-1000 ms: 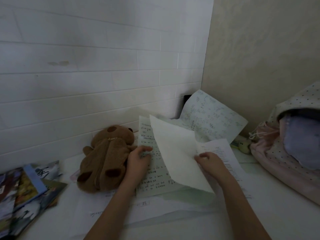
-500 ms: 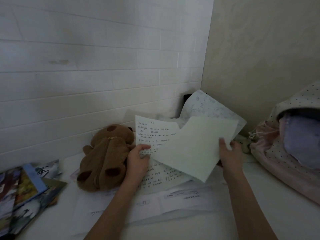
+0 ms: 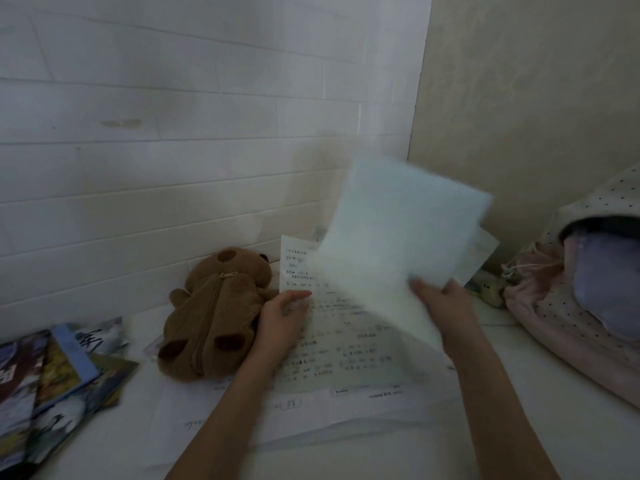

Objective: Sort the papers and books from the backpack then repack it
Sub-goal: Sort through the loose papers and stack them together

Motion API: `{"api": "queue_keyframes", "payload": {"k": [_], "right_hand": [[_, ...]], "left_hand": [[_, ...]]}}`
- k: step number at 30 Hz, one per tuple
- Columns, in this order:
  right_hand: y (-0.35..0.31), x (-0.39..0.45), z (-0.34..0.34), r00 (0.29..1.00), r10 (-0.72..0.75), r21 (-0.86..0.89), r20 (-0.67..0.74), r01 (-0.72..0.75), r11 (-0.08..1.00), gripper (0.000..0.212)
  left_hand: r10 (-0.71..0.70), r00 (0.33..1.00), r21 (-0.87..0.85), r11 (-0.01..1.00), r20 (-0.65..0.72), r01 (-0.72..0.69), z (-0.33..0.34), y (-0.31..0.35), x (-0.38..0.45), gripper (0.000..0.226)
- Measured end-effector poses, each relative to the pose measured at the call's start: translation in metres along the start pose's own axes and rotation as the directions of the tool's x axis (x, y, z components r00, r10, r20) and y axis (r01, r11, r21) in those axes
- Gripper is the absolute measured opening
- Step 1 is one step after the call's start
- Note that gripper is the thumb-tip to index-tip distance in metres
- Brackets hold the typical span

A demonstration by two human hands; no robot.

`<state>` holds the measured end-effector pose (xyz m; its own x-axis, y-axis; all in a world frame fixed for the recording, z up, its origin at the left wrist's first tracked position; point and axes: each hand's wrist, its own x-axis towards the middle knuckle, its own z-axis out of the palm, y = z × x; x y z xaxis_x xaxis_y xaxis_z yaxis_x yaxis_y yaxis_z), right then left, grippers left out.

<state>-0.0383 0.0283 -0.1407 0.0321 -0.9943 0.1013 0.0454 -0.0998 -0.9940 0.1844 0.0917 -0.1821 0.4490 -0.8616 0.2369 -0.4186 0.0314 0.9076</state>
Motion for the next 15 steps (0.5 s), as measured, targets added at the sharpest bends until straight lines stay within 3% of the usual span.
{"api": "queue_keyframes", "payload": {"k": [1,3,4,6,7,9,11,12,13,15], "right_hand": [[0.001,-0.005,0.006,0.994,0.014,-0.19,0.106,0.007,0.982,0.033],[0.012,-0.01,0.018,0.958,0.058,-0.508,0.28,0.097,0.856,0.046],[0.021,-0.007,0.023,0.941,0.06,-0.592,0.333,0.159,0.79,0.056],[0.029,-0.006,0.03,0.922,0.047,-0.597,0.385,0.209,0.775,0.067],[0.029,-0.006,0.03,0.931,0.031,-0.563,0.363,0.192,0.804,0.067],[0.029,0.002,0.023,0.988,-0.008,-0.597,0.154,0.1,0.796,0.064],[0.032,0.01,0.006,0.996,0.022,-0.745,-0.091,-0.083,0.662,0.069],[0.033,0.01,0.0,0.988,0.074,-0.777,-0.137,-0.154,0.61,0.072],[0.033,0.008,-0.004,0.983,0.133,-0.774,-0.122,-0.179,0.607,0.073],[0.032,0.008,-0.005,0.985,0.172,-0.638,-0.021,-0.146,0.756,0.065]], "left_hand": [[-0.013,1.0,-0.005,1.0,0.015,0.013,-0.002,0.004,0.0,0.019],[-0.174,0.98,-0.263,0.945,0.099,0.195,-0.007,0.006,0.005,0.038],[-0.274,0.952,-0.389,0.869,0.137,0.306,-0.009,0.007,0.008,0.043],[-0.372,0.889,-0.425,0.782,0.268,0.455,-0.01,0.012,0.005,0.031],[-0.367,0.894,-0.373,0.816,0.256,0.441,-0.008,0.008,0.004,0.027],[-0.345,0.932,-0.302,0.881,0.114,0.364,-0.006,0.002,0.003,0.049],[-0.329,0.944,-0.359,0.882,-0.007,0.305,-0.009,0.002,0.002,0.065],[-0.312,0.949,-0.374,0.886,-0.041,0.275,-0.009,0.004,0.003,0.071],[-0.297,0.954,-0.367,0.894,-0.051,0.259,-0.009,0.003,0.003,0.076],[-0.257,0.965,-0.35,0.91,-0.058,0.222,-0.007,0.002,0.003,0.082]]}}
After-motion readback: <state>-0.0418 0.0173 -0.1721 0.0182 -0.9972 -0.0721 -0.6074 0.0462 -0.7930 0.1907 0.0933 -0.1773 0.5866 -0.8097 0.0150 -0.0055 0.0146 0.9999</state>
